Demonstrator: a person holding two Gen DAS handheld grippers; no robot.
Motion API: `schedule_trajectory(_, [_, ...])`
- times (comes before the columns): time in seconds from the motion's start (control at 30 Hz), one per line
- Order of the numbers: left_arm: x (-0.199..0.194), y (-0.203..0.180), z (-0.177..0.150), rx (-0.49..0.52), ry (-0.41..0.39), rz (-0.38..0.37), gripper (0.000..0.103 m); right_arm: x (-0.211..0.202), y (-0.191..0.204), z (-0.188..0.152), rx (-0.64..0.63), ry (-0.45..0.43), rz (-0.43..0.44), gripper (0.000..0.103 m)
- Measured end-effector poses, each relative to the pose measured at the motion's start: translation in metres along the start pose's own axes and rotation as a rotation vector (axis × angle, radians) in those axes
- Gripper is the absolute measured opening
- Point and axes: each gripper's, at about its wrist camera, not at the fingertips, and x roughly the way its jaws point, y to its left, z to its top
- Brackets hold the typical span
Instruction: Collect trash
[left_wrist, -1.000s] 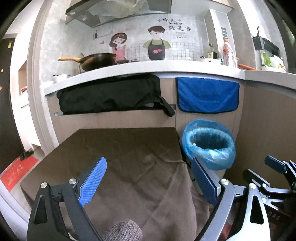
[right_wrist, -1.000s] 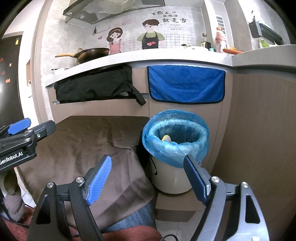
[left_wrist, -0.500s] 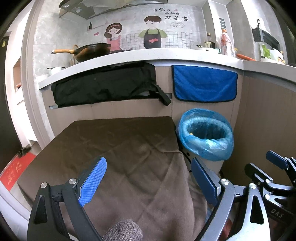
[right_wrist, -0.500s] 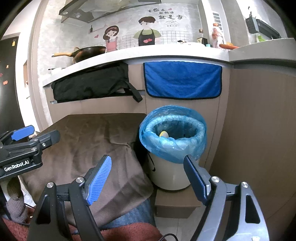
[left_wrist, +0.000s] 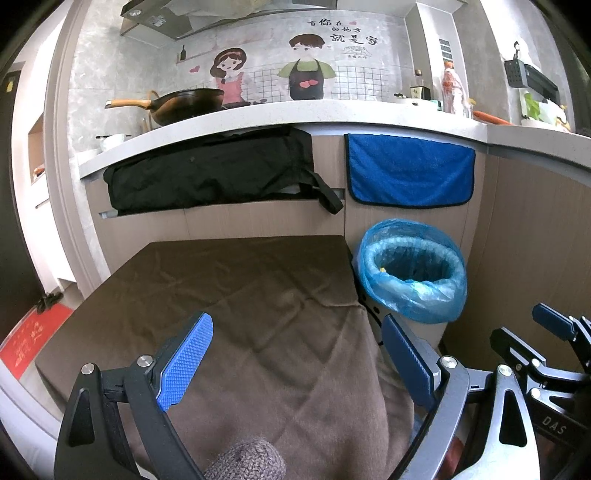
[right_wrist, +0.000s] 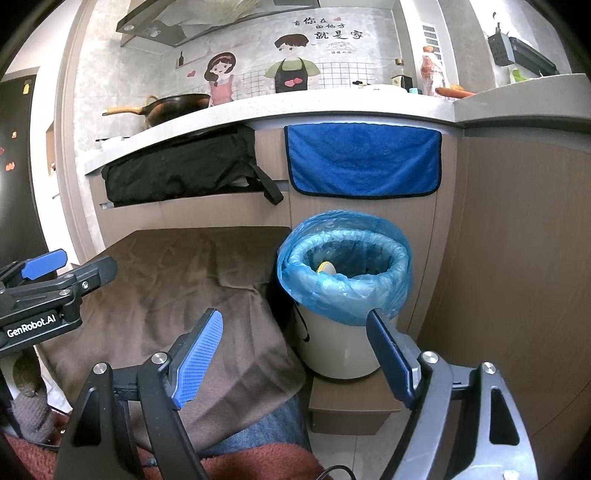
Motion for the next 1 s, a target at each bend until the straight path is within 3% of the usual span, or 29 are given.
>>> schedule_trajectory(1.0, [-0.0006,-0.0015,0.0,-0.003,0.001,0.002,0.093,-0.006,-0.0025,0.0018,0.01,-0.01,-0.009,0.077])
